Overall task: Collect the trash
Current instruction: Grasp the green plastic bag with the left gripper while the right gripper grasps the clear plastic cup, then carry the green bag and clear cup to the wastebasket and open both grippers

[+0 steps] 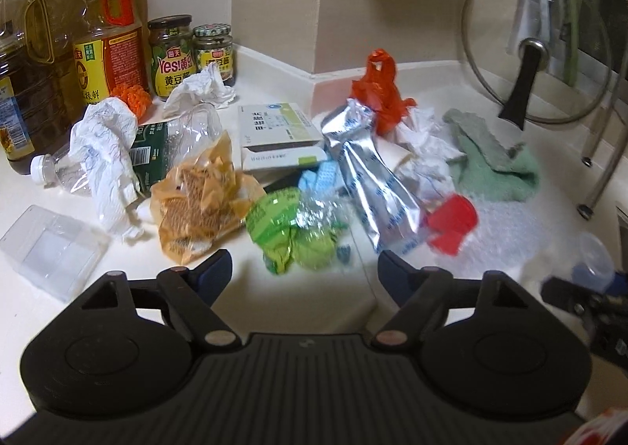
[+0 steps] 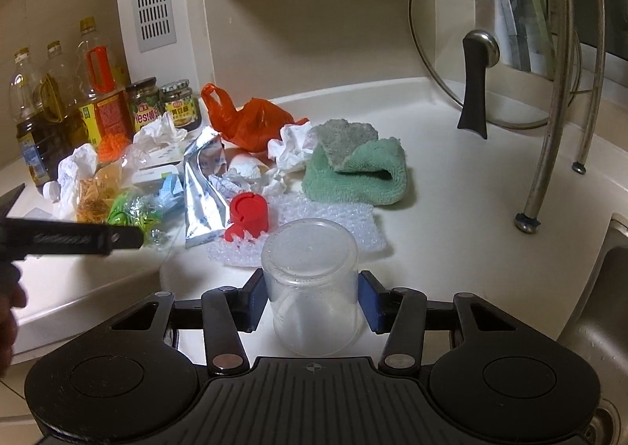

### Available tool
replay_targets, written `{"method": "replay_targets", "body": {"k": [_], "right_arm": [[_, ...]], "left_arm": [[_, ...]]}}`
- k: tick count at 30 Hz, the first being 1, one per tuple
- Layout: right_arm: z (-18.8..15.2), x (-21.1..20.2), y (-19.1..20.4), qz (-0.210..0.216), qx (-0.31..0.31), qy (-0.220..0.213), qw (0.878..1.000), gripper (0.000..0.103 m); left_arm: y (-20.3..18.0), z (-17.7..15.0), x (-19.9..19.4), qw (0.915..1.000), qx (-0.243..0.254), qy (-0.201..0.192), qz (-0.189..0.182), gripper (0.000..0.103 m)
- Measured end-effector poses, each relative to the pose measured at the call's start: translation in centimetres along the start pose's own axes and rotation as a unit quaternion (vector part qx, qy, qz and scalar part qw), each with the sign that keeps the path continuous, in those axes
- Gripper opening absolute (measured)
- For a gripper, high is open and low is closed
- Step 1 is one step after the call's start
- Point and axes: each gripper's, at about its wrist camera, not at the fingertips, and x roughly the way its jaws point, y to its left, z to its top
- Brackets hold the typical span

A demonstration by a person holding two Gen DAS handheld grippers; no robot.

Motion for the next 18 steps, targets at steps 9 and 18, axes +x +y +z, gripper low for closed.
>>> {"method": "replay_targets", "body": {"k": [9,18], "right_arm": [[0.1,0.4,-0.8,0.0,-0.002,0.006,1.0,0.049],[0.1,-0.2,-1.1,0.003,0.003,0.0,1.0,0.049]], "left_arm": [[0.2,1.4,2.2,0.999,-0.04,-0.009,0.017,0.048],[0.7,0.3,0.4,0.9976,-0.069,0.0,0.005,0.034]]}}
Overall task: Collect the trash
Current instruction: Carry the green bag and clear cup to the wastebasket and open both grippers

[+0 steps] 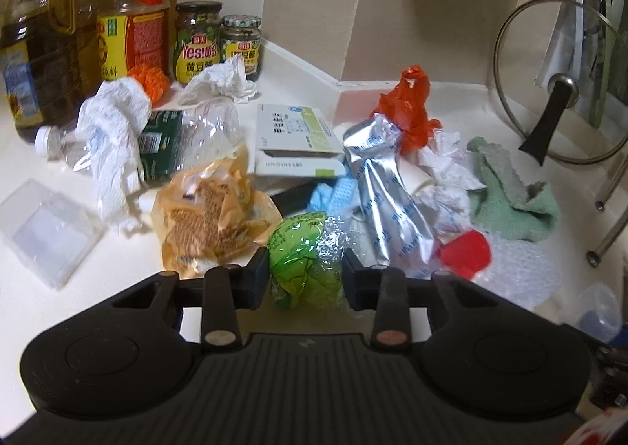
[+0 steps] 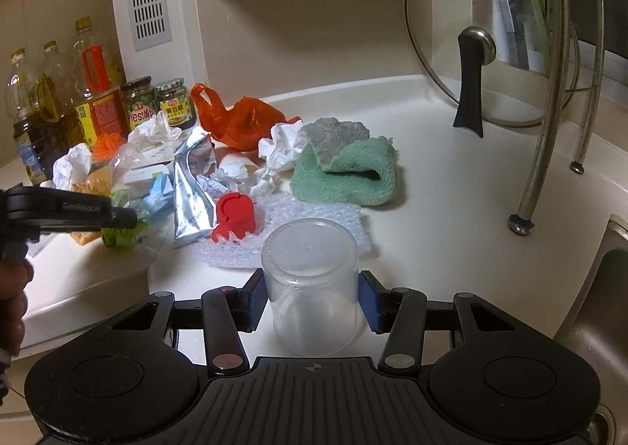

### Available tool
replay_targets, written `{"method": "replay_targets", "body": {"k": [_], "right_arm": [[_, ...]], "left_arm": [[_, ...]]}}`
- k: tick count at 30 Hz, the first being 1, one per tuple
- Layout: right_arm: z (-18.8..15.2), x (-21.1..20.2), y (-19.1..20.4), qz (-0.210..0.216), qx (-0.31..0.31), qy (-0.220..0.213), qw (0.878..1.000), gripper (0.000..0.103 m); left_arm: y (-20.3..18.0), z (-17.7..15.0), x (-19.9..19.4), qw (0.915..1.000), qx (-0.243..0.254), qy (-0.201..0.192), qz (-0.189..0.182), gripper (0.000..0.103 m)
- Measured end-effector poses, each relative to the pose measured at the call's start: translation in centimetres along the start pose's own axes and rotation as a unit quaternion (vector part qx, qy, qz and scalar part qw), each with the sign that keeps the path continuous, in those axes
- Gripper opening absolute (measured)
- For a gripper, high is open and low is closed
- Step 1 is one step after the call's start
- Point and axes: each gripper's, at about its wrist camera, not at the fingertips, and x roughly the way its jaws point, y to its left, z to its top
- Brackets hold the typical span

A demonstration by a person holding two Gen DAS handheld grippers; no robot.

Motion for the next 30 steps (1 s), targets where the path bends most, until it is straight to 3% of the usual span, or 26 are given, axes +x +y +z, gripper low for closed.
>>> {"method": "replay_targets", "body": {"k": [9,16,22,30], "right_arm": [[0.2,-2.0,1.8,0.033,-0.005,-0.016,0.999,0.049],[-1.8,-4.9,7.2,0.094,-0.046,-0.008,0.994,0.049],[-5.7,-4.7,11.9,0.123,-0.103,0.042,0.986,0.049],[-10.9,-1.3,14.0,0.122,-0.152,0.119,0.974,0.049]], "left_arm": [[0.6,-1.9,-5.2,0.9992,0.01,0.002,-0.038,0.034],[3.5,-5.5,-9.3,0.9955,0.053,0.036,-0.07,0.034],[6.4,-9.6,-9.8,0.991,0.063,0.087,-0.08,0.034],[7.8,-14.0,-7.3,0.9857,0.081,0.131,-0.069,0.035]]}}
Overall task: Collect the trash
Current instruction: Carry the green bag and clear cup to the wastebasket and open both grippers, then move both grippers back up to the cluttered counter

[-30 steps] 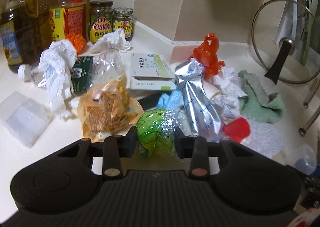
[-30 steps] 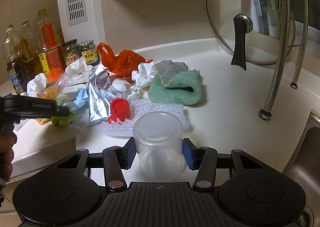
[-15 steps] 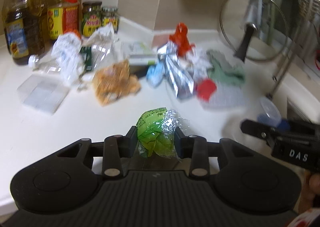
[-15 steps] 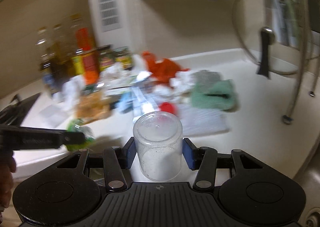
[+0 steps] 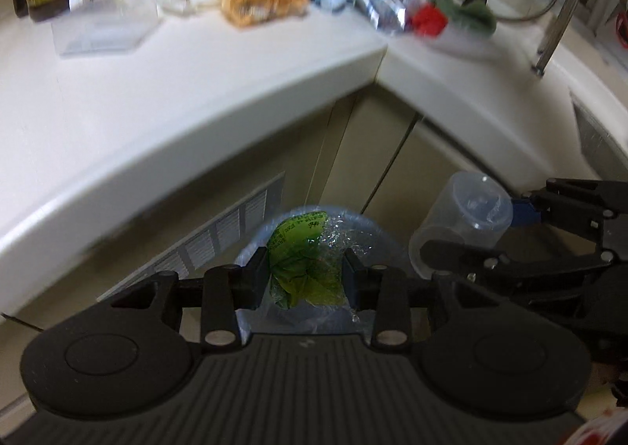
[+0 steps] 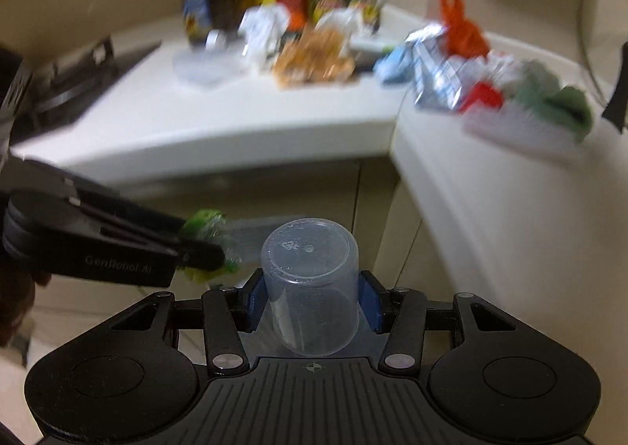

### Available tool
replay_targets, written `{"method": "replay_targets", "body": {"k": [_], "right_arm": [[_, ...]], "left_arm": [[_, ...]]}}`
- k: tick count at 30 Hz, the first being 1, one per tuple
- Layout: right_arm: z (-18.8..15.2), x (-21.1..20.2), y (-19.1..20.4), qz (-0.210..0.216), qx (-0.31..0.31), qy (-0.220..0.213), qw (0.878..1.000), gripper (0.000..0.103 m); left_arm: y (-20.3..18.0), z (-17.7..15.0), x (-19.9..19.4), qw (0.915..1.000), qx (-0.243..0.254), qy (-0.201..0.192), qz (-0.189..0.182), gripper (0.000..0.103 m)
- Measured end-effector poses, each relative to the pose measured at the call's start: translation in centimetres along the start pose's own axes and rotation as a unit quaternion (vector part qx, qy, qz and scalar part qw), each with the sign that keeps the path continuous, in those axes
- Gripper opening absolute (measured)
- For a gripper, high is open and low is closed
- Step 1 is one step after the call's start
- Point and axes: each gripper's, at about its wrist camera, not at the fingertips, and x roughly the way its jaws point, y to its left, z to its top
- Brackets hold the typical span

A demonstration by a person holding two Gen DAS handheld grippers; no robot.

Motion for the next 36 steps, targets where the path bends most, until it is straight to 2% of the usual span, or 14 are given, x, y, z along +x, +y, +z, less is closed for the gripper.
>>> {"method": "replay_targets", "body": {"k": [9,11,13,30,32,33,34,36], "right_arm": [[-3.2,4.1,-0.1,-0.01,-0.022,0.057,0.998,0.049],[-3.7,4.6,-0.4,-0.014,-0.019,0.065,0.998,0.049],[-4.1,5.0,-0.7,-0.015,-0.015,0.072,0.997,0.05],[-4.2,7.6,-1.4,0.006,0.008,0.089,0.996,0.05],[-4.1,7.7,-1.3,0.006,0.007,0.088,0.996,0.059],[-4.2,7.6,-1.3,0.005,0.009,0.085,0.996,0.07],[-4.2,7.6,-1.3,0.004,0.01,0.083,0.996,0.073],[-4.2,7.5,-1.2,0.002,0.009,0.084,0.996,0.074]], "left_arm": [[1.5,-1.7,4.5,0.9992,-0.029,0.025,-0.009,0.041],[1.7,-1.7,5.2,0.999,-0.031,0.031,-0.008,0.056],[1.9,-1.8,5.6,0.9989,-0.033,0.034,-0.003,0.064],[3.2,-2.6,2.7,0.9971,-0.063,0.035,0.027,0.066],[3.3,-2.6,2.5,0.9968,-0.065,0.033,0.031,0.067],[3.3,-2.6,2.4,0.9967,-0.067,0.033,0.032,0.067],[3.3,-2.6,2.4,0.9966,-0.067,0.033,0.034,0.067],[3.4,-2.7,2.3,0.9965,-0.069,0.033,0.035,0.067]]}}
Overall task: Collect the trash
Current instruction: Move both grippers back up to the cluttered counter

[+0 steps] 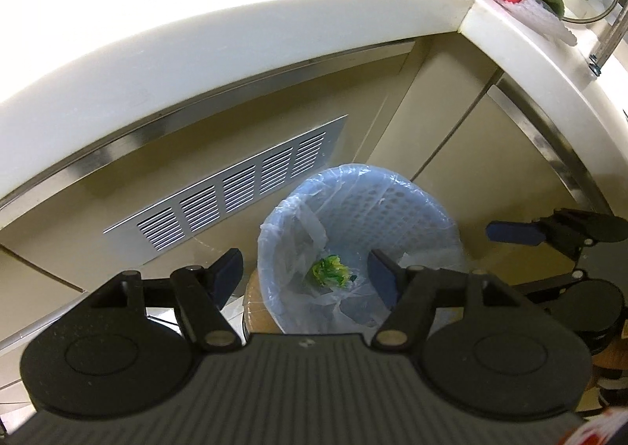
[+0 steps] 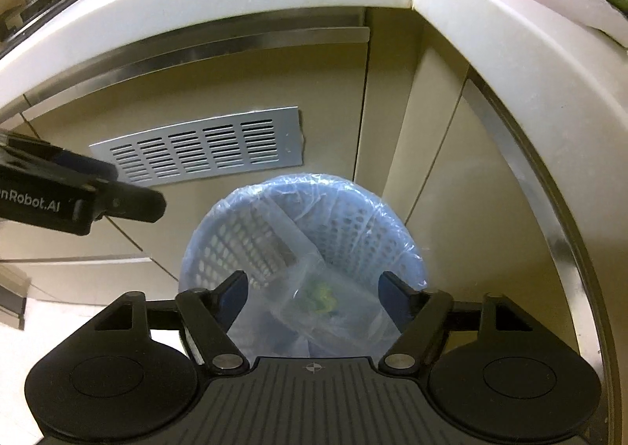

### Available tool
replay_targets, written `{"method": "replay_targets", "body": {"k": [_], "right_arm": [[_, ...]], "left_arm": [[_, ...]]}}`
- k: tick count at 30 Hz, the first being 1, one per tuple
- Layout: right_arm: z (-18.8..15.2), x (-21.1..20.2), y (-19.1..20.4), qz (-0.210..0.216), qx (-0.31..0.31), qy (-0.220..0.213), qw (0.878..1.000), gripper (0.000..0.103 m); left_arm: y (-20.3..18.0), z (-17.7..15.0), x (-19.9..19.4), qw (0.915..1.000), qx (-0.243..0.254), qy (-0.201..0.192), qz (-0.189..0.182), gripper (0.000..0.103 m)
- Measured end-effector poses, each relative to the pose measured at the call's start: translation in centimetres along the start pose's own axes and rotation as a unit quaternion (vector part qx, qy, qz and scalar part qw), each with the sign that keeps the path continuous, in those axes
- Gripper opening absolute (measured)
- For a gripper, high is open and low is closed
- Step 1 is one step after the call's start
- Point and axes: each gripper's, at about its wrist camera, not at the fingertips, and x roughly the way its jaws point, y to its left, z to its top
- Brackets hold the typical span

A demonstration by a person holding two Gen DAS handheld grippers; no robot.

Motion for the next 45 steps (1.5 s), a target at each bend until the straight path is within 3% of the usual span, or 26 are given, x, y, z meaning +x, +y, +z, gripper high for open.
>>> {"method": "replay_targets", "body": {"k": [10,25,36,45], "right_arm": [[-0.5,-0.7,0.2,-0.003,0.0,0.0,1.0,0.074],[1.2,-5.2,1.4,-0.015,-0.011,-0.045,0.999,0.074],[3.7,-10.8,1.9,-0.03,-0.016,-0.108,0.994,0.074],[7.6,-14.4,0.5,-0.048,0.01,-0.187,0.981,0.074]], "left_arm": [[0.0,-0.1,-0.4,1.0,0.0,-0.006,-0.001,0.067],[0.0,0.9,-3.8,0.9988,0.003,-0.045,-0.018,0.068],[-0.8,2.5,-8.9,0.9945,0.008,-0.096,-0.04,0.072],[-0.8,5.9,-12.8,0.9852,0.006,-0.167,-0.041,0.085]]}}
